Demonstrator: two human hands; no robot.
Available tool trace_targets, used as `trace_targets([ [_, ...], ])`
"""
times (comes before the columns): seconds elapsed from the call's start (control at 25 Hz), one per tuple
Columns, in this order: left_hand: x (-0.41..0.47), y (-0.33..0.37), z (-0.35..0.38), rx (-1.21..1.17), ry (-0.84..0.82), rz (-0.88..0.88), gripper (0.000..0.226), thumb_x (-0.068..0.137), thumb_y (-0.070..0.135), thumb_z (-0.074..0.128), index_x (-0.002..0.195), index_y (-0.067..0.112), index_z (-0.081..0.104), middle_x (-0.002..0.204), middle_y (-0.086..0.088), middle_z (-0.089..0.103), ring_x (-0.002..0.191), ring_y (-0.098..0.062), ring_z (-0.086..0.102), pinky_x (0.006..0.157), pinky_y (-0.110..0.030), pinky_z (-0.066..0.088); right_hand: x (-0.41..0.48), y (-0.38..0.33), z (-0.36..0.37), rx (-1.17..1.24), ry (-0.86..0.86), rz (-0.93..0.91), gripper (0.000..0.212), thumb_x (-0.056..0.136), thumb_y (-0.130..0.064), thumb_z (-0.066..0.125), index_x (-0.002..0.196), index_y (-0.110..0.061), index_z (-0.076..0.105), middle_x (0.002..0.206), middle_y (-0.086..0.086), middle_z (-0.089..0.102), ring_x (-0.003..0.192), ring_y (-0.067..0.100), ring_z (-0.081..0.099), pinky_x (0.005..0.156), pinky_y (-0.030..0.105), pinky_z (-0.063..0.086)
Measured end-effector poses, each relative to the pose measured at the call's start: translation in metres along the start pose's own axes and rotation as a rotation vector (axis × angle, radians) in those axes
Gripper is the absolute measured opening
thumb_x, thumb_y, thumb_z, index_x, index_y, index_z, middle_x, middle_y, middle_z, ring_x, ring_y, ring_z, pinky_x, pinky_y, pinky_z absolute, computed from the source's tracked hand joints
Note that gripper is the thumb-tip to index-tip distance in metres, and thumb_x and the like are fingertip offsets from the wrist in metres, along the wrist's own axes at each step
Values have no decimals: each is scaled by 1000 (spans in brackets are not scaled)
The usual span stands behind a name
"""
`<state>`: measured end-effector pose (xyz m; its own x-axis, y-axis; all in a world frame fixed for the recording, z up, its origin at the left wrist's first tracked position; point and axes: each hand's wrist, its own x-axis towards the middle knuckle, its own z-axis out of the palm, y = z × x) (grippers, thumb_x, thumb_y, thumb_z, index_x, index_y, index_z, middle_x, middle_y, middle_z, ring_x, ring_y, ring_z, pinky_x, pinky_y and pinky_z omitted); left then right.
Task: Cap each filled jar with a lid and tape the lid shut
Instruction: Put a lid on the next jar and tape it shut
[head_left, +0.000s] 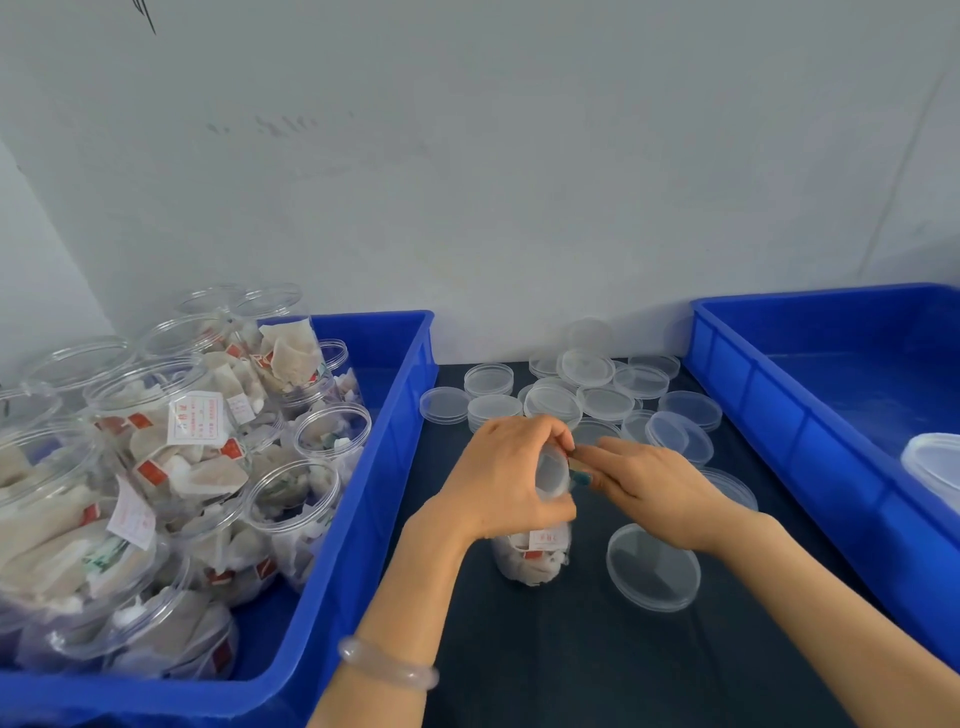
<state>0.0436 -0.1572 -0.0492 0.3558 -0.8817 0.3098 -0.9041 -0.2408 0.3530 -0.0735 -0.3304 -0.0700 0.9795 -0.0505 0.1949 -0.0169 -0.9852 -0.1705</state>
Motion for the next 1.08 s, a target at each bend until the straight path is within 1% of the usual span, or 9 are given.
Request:
trace_targets([
  [0.08, -2, 2, 6, 164, 43, -35, 66, 76, 62, 65, 126, 23, 45, 125, 8, 45, 119, -14, 43, 103, -29, 33, -1, -1, 1, -11, 41, 11, 45, 106, -36, 31, 150, -40, 32, 97, -9, 52, 83, 13, 52, 69, 30, 41],
  [0.16, -3, 5, 10, 301, 31, -213, 82, 74, 83, 47, 132, 25, 41, 132, 2, 39, 122, -19, 41, 97, -37, 41, -1, -2, 3, -18, 78, 7, 44, 106, -37, 28, 149, -43, 33, 94, -13, 48, 78, 9, 48, 64, 26, 34],
  [0.24, -1, 9, 13, 325, -11, -362, 85, 73, 89, 39, 132, 28, 43, 133, -1, 44, 120, -23, 48, 88, -40, 46, 0, -2, 4, -18, 115, 3, 45, 105, -35, 28, 148, -42, 37, 96, -13, 51, 77, 9, 48, 62, 26, 32],
  [0.4, 0, 6, 10, 247, 15, -279, 63, 84, 69, 53, 131, 27, 46, 129, 2, 53, 117, -21, 54, 83, -36, 46, 2, -3, 6, 68, 182, 1, 43, 102, -29, 43, 145, -32, 38, 127, -9, 61, 106, 18, 59, 76, 33, 44],
  [0.52, 2, 3, 8, 126, -40, -258, 57, 81, 55, 62, 126, 24, 46, 127, 5, 53, 116, -17, 49, 81, -33, 41, 4, -8, 6, 110, 172, 15, 50, 98, -29, 53, 145, -35, 38, 133, -8, 59, 118, 22, 56, 89, 40, 47],
  [0.68, 0, 4, 15, 208, 43, -212, 56, 79, 66, 61, 115, 26, 45, 117, 9, 53, 108, -13, 49, 76, -31, 40, 3, -8, 9, 16, 135, 19, 54, 101, -28, 44, 150, -46, 31, 94, -13, 52, 85, 15, 54, 66, 30, 40],
  [0.8, 0, -2, 14, 162, 61, -182, 53, 84, 68, 58, 115, 26, 48, 119, 10, 55, 109, -11, 51, 76, -29, 41, 1, -8, 9, 4, 88, -16, 54, 103, -22, 38, 153, -39, 28, 94, -9, 48, 82, 16, 50, 68, 33, 42],
  [1.0, 1, 0, 17, 166, 112, -163, 42, 87, 52, 59, 115, 22, 51, 115, 6, 59, 105, -15, 54, 76, -30, 43, 0, -12, 4, -124, 183, -68, 49, 99, -17, 49, 148, -24, 45, 91, 0, 55, 77, 22, 52, 64, 37, 40],
  [1.08, 3, 5, 18, 192, 150, -179, 41, 86, 50, 59, 113, 21, 52, 111, 4, 61, 101, -16, 55, 74, -30, 43, -1, -21, 6, -183, 240, -24, 47, 95, -17, 57, 142, -21, 55, 82, 3, 56, 66, 23, 52, 55, 36, 36],
])
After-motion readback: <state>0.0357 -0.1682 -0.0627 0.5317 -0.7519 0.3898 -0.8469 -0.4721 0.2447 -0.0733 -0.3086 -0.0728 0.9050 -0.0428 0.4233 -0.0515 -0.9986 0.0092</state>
